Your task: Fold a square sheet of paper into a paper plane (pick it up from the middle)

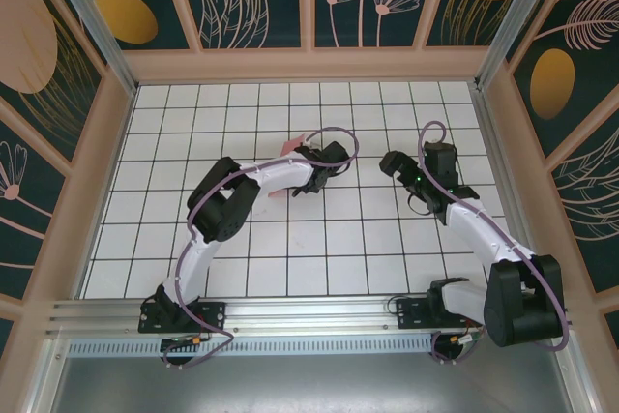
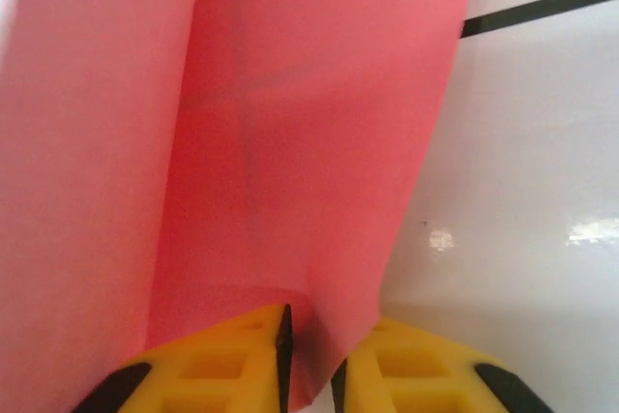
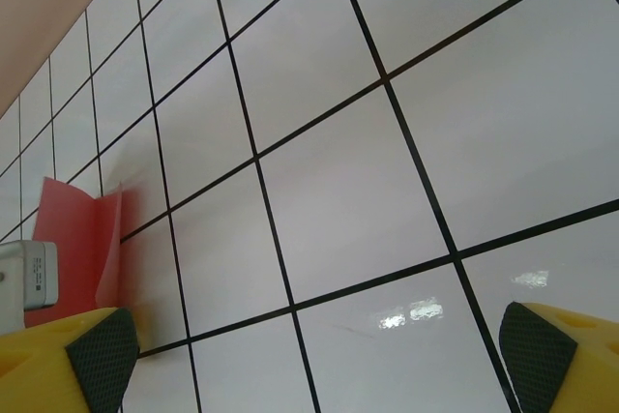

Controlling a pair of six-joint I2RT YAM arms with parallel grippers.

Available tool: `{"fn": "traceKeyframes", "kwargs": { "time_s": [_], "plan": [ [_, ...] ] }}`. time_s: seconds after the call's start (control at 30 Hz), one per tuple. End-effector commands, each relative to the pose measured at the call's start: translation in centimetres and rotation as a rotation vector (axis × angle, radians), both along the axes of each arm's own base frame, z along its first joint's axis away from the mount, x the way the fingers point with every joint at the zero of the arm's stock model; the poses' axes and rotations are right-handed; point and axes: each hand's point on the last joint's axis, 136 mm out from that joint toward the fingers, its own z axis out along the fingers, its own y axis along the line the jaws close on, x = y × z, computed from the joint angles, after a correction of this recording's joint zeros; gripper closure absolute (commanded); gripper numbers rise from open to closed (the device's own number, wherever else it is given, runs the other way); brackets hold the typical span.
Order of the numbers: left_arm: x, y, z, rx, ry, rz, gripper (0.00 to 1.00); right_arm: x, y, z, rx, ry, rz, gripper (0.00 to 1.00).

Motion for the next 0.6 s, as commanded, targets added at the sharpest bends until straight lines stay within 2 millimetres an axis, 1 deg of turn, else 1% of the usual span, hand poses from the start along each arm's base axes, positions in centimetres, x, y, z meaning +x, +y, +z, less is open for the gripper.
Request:
{"fn": "traceKeyframes", "kwargs": {
  "time_s": [0.0,0.07,0.17,0.27,0.3,0.37,0.43,0.5,0.53,0.57],
  "plan": [
    [-0.5,-3.6,1.5,-0.209,0.032,-0.041,0.68,0.8,-0.6,1.1,-0.017,-0.012,-0.021,0.01],
    [-1.0,-5.4,3.3,-0.337,0.042,-0.076,0.56,1.2,-0.4,1.6,-0.018,-0.018,-0.013,0.01],
    [-1.6,-8.1,7.7,-0.540,0.025,-0.137,0.41,1.9,0.3,2.1,0.002,-0.022,0.014,0.01],
    [-2.5,-9.4,11.2,-0.677,0.021,-0.176,0.25,2.7,1.5,2.6,0.047,-0.027,0.051,0.01],
    [-2.7,-9.3,12.0,-0.699,0.023,-0.173,0.22,3.0,1.9,2.7,0.060,-0.030,0.062,0.02],
    [-2.7,-8.2,13.3,-0.719,0.015,-0.148,0.14,3.8,3.4,3.1,0.088,-0.031,0.107,0.06],
    [-2.5,-6.4,13.9,-0.728,0.005,-0.105,0.09,4.5,5.3,3.2,0.095,-0.022,0.145,0.08],
    [-2.0,-3.9,14.1,-0.747,-0.016,-0.048,0.03,5.2,7.9,3.3,0.097,-0.016,0.198,0.08],
    [-1.8,-2.5,14.0,-0.756,-0.028,-0.019,0.02,5.5,9.6,3.2,0.095,-0.010,0.231,0.09],
    [-1.6,-1.0,14.6,-0.773,-0.054,0.000,0.02,5.8,11.4,3.0,0.093,-0.002,0.264,0.09]
  ]
}}
